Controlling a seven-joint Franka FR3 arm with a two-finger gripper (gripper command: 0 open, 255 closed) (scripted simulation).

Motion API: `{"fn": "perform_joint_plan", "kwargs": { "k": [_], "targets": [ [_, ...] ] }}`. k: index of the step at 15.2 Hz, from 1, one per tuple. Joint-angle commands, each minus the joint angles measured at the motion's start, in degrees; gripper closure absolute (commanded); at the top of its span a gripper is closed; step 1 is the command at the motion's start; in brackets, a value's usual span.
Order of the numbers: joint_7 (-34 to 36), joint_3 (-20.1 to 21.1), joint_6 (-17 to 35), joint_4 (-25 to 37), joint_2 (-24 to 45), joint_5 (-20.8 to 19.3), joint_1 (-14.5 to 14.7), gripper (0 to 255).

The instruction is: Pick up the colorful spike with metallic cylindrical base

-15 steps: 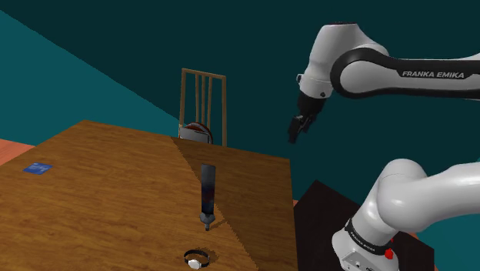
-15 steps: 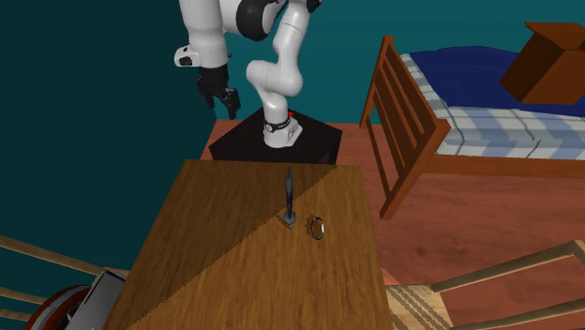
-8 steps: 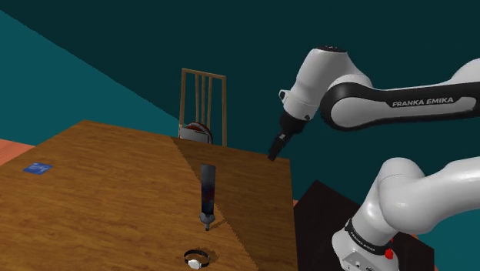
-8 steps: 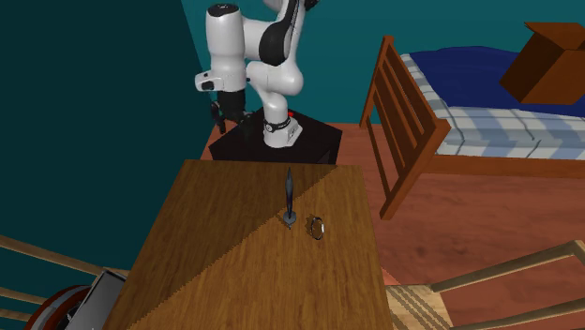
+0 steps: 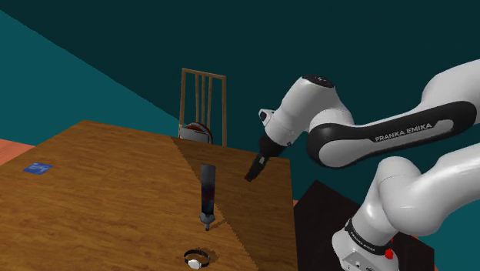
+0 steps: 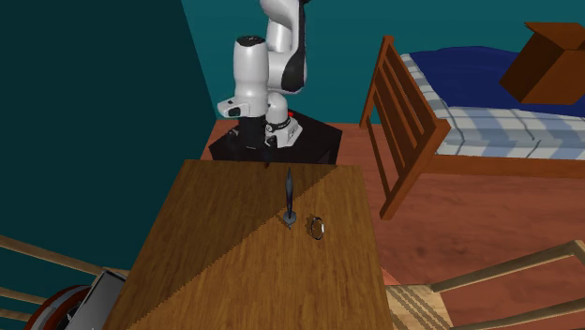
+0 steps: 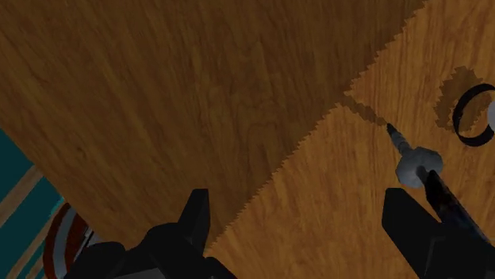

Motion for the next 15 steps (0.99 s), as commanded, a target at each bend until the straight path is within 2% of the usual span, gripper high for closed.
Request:
{"fn": "perform_joint_plan", "kwargs": {
  "k": [1, 5, 8, 10, 11, 15],
  "targets": [
    [0.23, 2.0, 6.11, -0.37, 3.14, 0.62, 1.51, 0],
    [0.62, 5.86, 17.31, -0.02, 10.09, 0.24, 3.0, 0],
    [2.1, 9.89, 25.39, 0.99, 15.74, -2.03, 2.3, 0],
    [4.37, 14.01, 30.5, 2.01, 19.52, -5.35, -0.13, 0],
    [6.22, 16.96, 32.94, 2.62, 21.37, -7.93, -2.48, 0],
    [10.38, 22.74, 36.79, 1.96, 24.29, -12.95, -9.11, 0]
  ]
}}
